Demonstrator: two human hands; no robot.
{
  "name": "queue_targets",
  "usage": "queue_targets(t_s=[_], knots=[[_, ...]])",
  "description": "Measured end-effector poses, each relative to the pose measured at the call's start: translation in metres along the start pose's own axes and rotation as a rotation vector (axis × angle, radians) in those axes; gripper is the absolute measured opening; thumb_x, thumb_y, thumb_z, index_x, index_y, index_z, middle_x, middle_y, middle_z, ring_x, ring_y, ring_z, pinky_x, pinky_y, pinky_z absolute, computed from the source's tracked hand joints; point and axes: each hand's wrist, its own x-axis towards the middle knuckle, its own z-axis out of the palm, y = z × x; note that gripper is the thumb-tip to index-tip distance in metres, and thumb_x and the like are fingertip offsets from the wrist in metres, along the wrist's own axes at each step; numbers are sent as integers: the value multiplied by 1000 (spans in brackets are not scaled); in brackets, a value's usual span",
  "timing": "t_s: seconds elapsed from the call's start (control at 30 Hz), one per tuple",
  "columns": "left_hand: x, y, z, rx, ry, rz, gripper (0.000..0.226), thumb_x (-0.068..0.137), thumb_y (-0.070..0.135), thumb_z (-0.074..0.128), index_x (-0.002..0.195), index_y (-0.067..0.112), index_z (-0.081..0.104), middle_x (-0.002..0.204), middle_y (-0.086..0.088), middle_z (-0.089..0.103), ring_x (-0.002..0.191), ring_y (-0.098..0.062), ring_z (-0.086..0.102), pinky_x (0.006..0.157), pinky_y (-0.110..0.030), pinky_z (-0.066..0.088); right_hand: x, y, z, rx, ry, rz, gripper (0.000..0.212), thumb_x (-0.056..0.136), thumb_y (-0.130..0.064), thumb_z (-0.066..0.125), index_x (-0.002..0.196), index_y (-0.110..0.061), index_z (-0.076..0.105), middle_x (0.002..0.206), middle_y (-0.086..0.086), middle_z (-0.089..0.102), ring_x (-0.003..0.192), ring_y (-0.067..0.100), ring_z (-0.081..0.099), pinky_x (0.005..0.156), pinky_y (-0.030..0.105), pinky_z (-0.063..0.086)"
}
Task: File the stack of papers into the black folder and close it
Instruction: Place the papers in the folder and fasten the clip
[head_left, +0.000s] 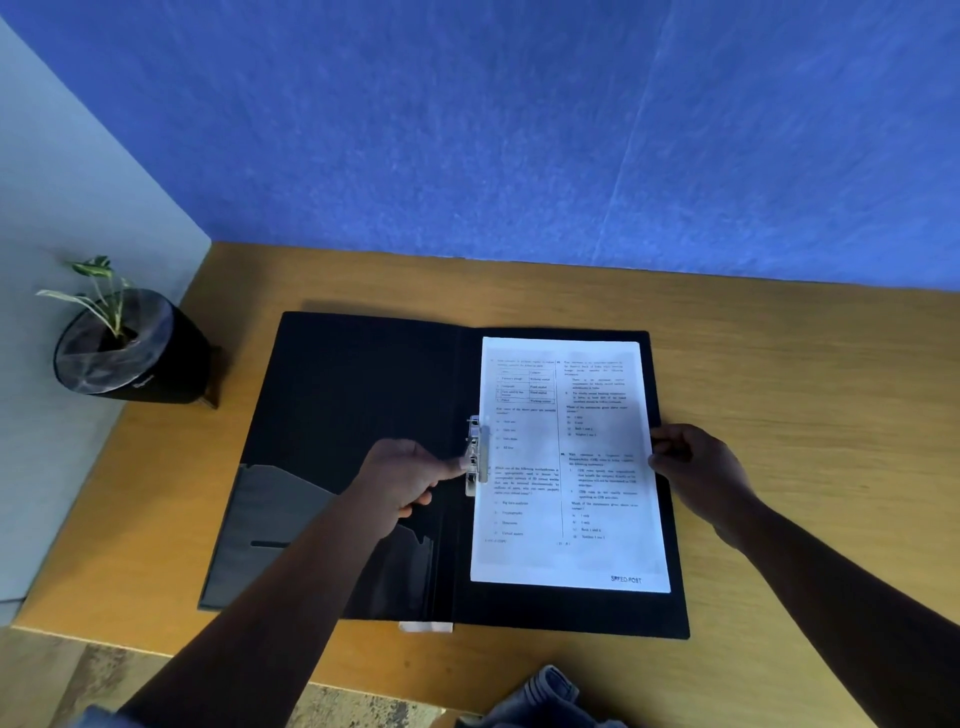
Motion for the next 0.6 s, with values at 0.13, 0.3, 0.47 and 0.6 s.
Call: queue_targets(t_s=[0.13,0.3,0.47,0.6], knots=[[4,-9,3,80,7,-77,51,51,40,95,62,15,53,61,-2,59,54,-15,53,54,-26,38,0,0,0,-6,1,-9,27,83,-18,69,106,-31,64,93,-12,69,83,7,64,58,24,44],[9,0,6,240,-12,-81,62,36,42,98,73,10,61,66,-4,70,62,-18,65,66,-30,53,-1,1,0,-14,4,-10,28,82,-19,70,108,-30,65,93,-11,69,83,9,64,58,26,45],[13,11,11,365,-21,-122,108,34,39,99,127,8,56,78,-3,75,81,-21,72,89,-42,54,-1,-1,-2,-13,-14,-6,29,83,-20,70,111,-29,63,94,-11,68,84,9,64,59,26,45],[8,20,17,511,58,-121,82,36,42,98,105,17,63,51,2,70,65,-15,70,64,-30,51,-3,-2,-1,-11,-11,-6,30,83,-18,70,111,-27,62,93,-10,68,83,8,63,57,24,43]])
